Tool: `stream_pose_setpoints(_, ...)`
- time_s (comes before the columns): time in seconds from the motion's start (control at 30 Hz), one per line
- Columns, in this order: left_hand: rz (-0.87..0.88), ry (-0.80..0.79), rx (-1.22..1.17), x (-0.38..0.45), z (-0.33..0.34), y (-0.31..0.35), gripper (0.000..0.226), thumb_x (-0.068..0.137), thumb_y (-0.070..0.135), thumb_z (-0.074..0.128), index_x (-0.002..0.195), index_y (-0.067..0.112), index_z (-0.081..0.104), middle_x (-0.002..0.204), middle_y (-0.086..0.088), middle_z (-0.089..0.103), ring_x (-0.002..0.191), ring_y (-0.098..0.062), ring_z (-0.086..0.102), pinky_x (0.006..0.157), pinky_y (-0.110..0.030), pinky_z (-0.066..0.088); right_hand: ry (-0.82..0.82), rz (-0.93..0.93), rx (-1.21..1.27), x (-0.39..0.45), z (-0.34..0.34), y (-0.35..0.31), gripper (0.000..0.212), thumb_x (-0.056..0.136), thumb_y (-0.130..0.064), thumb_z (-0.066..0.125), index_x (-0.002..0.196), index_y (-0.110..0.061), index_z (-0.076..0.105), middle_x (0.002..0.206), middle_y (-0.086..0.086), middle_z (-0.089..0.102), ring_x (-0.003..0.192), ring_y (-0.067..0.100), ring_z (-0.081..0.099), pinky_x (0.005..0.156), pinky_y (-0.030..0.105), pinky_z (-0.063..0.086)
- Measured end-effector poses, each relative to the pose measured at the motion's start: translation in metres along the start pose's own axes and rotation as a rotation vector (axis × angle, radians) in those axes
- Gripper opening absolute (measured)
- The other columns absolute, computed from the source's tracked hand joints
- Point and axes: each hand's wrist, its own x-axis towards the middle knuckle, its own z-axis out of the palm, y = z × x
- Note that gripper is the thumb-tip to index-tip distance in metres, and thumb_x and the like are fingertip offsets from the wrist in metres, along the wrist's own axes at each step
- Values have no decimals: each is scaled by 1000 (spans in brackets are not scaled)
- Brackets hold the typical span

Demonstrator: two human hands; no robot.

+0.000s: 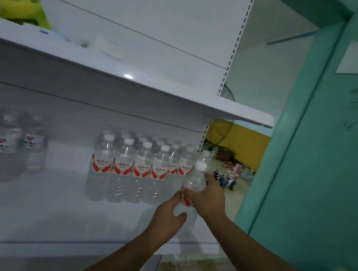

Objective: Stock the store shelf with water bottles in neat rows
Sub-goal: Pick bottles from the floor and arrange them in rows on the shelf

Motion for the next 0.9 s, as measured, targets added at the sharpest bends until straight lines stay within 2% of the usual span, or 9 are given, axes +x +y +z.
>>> stream_pose_setpoints(0.13, -3, 10, -7, 20, 11, -8, 63, 89, 10, 58, 145, 25, 35, 134, 11, 48, 124, -4, 45, 92, -7, 32, -17, -21, 18, 20, 6, 15, 67, 65, -36, 88, 122, -15, 60, 111, 2, 69, 98, 18, 65, 80, 26, 50)
stream_pose_setpoints(0.27, -21, 44, 45, 48, 7, -21, 50, 88, 10, 58, 137, 16, 47, 128, 0, 58, 120, -12, 52, 95, -10, 36, -11, -35, 57, 47, 33, 29, 70, 64, -35, 90, 123, -16, 59, 112, 1, 69, 98, 16, 64, 81, 27, 50)
stream_pose_setpoints(0.33, -35, 61, 63, 58, 2, -25, 54, 89, 12, 58, 140, 17, 44, 130, -2, 57, 120, -14, 53, 99, -16, 38, -7, -21, 73, 60, 49, 33, 72, 63, -36, 90, 125, -16, 58, 113, 1, 69, 101, 17, 64, 83, 30, 52)
stream_pose_setpoints(0.4, -43, 62, 85, 63, -2, -30, 62, 89, 12, 58, 146, 23, 36, 130, 1, 54, 120, -13, 51, 96, -7, 37, -22, -16, 87, 73, 63, 37, 67, 65, -33, 89, 122, -15, 59, 111, 1, 69, 99, 16, 64, 79, 25, 48)
stream_pose_setpoints(0.47, -33, 55, 123, 63, -6, -38, 64, 90, 12, 60, 146, 21, 32, 136, 1, 50, 126, -11, 46, 90, 4, 29, -38, -27, 95, 86, 77, 40, 61, 67, -30, 88, 119, -14, 61, 108, 0, 70, 94, 14, 64, 76, 21, 44)
stream_pose_setpoints(0.6, -111, -126, 289, 40, -15, -56, 70, 91, 31, 61, 149, 18, 24, 150, 3, 35, 128, 1, 31, 95, 2, 18, -7, -9, 106, 110, 107, 41, 70, 64, -38, 89, 122, -13, 60, 113, 3, 68, 100, 20, 64, 87, 33, 52)
stream_pose_setpoints(0.67, -156, -248, 426, 26, -16, -69, 75, 91, 42, 57, 150, 18, 19, 154, 1, 27, 135, -3, 28, 103, -4, 17, -16, 7, 92, 119, 116, 42, 75, 62, -43, 89, 124, -13, 60, 112, 5, 68, 99, 22, 65, 89, 39, 55)
stream_pose_setpoints(0.77, -191, -368, 642, 13, -15, -78, 81, 92, 53, 49, 152, 18, 8, 160, 1, 8, 145, -13, 11, 115, -23, 7, -30, -40, 56, 124, 122, 49, 80, 58, -55, 84, 123, -14, 61, 113, 3, 67, 99, 21, 64, 88, 41, 55)
stream_pose_setpoints(0.9, -165, -382, 766, 6, -9, -75, 81, 91, 57, 46, 152, 15, 12, 160, -3, 9, 146, -19, 10, 117, -32, 10, -31, -70, 71, 124, 125, 58, 89, 55, -68, 78, 126, -17, 59, 117, 3, 65, 102, 21, 63, 89, 42, 55)
